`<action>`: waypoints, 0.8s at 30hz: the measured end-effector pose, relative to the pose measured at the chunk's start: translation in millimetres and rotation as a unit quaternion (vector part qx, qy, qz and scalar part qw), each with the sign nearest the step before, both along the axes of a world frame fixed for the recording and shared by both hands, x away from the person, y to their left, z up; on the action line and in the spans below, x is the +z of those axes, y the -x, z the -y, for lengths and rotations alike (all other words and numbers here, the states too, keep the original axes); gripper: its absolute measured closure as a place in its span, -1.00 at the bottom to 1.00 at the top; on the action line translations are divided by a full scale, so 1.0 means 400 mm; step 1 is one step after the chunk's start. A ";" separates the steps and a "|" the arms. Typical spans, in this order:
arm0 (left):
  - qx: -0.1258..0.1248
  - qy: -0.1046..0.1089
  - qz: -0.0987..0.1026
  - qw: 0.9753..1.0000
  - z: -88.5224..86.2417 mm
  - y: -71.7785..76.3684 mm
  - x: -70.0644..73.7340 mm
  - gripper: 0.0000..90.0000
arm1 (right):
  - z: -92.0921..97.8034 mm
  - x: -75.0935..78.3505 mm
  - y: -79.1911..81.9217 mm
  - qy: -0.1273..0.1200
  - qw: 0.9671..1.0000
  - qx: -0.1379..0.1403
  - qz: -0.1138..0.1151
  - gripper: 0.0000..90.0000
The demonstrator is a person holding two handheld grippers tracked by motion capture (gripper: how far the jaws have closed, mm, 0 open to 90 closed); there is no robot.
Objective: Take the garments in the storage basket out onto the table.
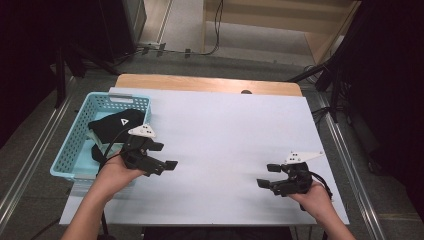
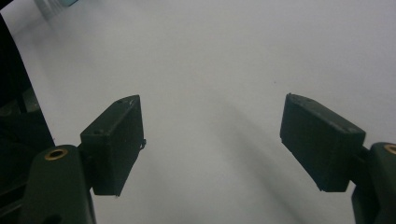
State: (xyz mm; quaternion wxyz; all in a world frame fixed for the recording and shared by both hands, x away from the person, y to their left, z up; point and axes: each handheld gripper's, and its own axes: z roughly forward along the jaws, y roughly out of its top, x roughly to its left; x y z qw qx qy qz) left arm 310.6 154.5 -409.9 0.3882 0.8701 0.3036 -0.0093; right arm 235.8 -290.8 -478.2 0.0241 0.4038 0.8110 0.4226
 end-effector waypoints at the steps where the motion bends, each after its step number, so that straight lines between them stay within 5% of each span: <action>1: 0.001 0.001 0.000 1.000 0.000 -0.004 0.003 -0.68 | 0.000 0.000 0.000 -0.001 1.000 -0.001 0.000 -0.56; 10: 0.001 -0.012 -0.007 1.000 0.010 -0.030 0.025 -0.68 | -0.003 0.000 0.001 0.002 1.000 0.001 -0.003 -0.56; 13: 0.017 -0.024 0.003 1.000 0.013 -0.039 0.032 -0.67 | -0.002 0.000 0.001 0.002 1.000 0.001 -0.003 -0.56; 24: 0.018 -0.006 -0.020 1.000 -0.008 -0.081 0.059 -0.67 | -0.005 -0.004 -0.003 0.004 1.000 0.004 -0.004 -0.56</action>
